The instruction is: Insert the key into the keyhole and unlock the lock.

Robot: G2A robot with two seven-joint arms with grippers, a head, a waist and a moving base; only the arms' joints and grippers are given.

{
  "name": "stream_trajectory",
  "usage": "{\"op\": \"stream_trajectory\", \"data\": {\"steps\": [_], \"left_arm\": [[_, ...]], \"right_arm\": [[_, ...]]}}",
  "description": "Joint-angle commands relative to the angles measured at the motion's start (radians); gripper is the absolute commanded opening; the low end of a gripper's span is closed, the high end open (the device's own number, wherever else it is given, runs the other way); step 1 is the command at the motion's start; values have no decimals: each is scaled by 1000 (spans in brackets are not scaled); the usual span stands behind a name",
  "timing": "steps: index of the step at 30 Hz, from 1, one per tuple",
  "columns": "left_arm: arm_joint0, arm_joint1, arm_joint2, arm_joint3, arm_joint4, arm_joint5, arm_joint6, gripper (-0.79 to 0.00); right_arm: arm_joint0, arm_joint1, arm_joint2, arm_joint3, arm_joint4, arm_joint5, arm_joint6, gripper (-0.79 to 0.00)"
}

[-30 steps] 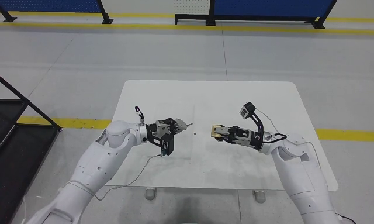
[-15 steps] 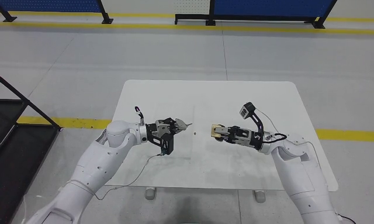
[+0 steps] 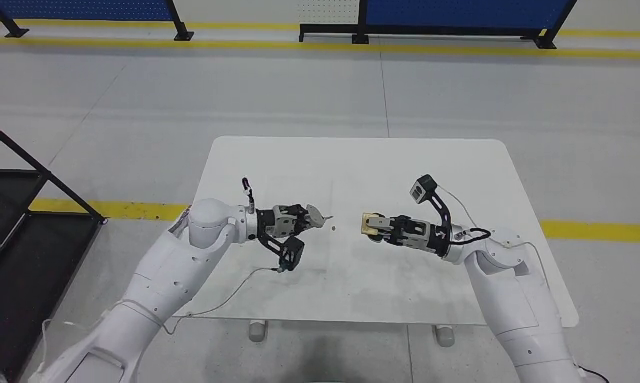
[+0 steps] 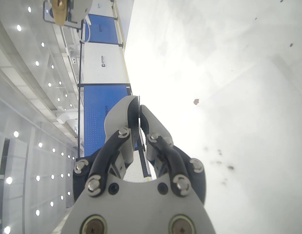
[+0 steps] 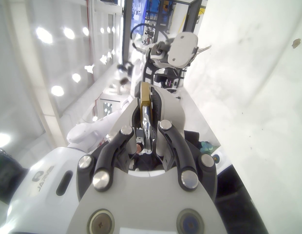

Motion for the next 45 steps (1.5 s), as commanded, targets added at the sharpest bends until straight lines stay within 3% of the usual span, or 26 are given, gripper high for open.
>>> {"op": "stream_trajectory", "data": {"steps": [1,13,26,34,45], "left_arm": [[1,1,-8,15,-62,51,73,-785],[-62,-6,20,125,-144,238,296,-785],[-144,-27,76,222,-103,536,354,-785],[-191,-36,104,242,-63,602,354,-785],[-206,-42,127,251,-106,604,410,-785]], "right_arm": [[0,0,0,0,0,0,0,-785],[0,0,0,0,0,0,0,-785],[0,0,0,0,0,0,0,-785],[0,0,0,0,0,0,0,-785],[-10,1,-7,-16,-23,2,-31,-785]]}}
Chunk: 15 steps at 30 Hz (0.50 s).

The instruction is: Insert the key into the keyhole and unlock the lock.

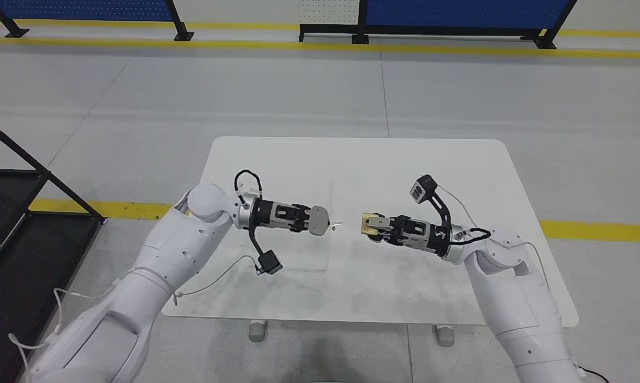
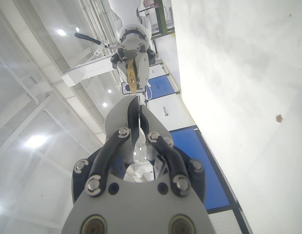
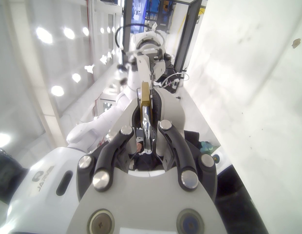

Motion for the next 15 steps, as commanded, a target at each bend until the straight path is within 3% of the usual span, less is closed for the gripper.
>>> {"op": "stream_trajectory", "data": {"steps": [1,15], "left_arm": [[-1,0,4,1,1,0,12,-785],[9,12,15,-21,-11,-23,84,-785]], "right_arm": [[-7,2,-7,-15,-25,5,-22,-785],[13,18,-50,-20,-73,26,30,-785]]}}
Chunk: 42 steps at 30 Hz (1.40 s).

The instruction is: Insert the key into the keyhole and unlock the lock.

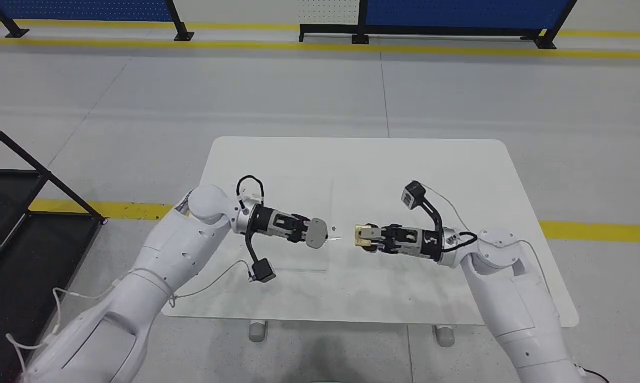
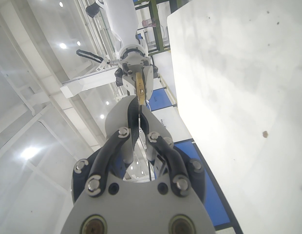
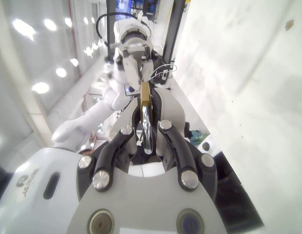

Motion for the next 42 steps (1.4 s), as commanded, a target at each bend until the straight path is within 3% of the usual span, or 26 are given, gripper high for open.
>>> {"op": "stream_trajectory", "data": {"steps": [1,22,42], "left_arm": [[4,2,1,-9,-8,-4,4,-785],[13,5,19,-30,-39,-34,2,-785],[-11,-5,69,4,-67,16,-16,-785]], "right_arm": [[5,1,-7,1,-4,-1,3,-785],[11,6,-22,-1,14,-2,10,-785],[11,6,-22,-1,14,-2,10,-785]]}}
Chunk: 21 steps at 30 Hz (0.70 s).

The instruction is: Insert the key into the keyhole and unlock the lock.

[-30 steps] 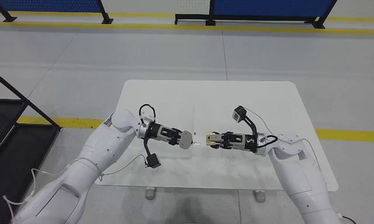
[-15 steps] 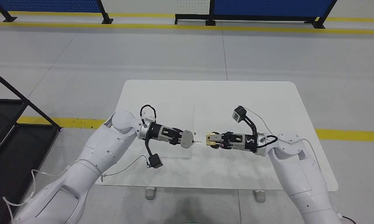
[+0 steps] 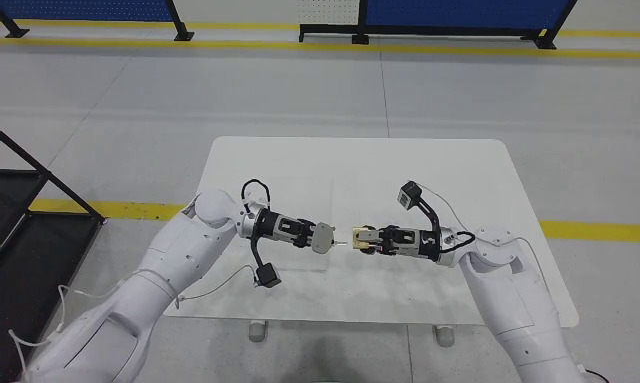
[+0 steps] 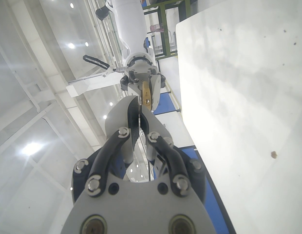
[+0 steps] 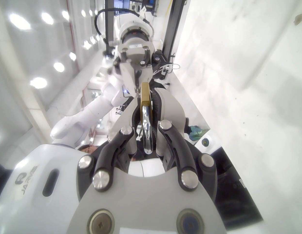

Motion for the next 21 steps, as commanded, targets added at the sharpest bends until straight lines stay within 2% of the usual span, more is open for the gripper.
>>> {"op": "stream_trajectory", "data": {"steps": [1,21], "left_arm": [[-5,-1,9,3,-3,1,-1,-785],[-44,-6,64,41,-37,13,-13,-785]], "right_arm": [[0,0,0,0,0,0,0,-785],[0,0,0,0,0,0,0,-785]]}}
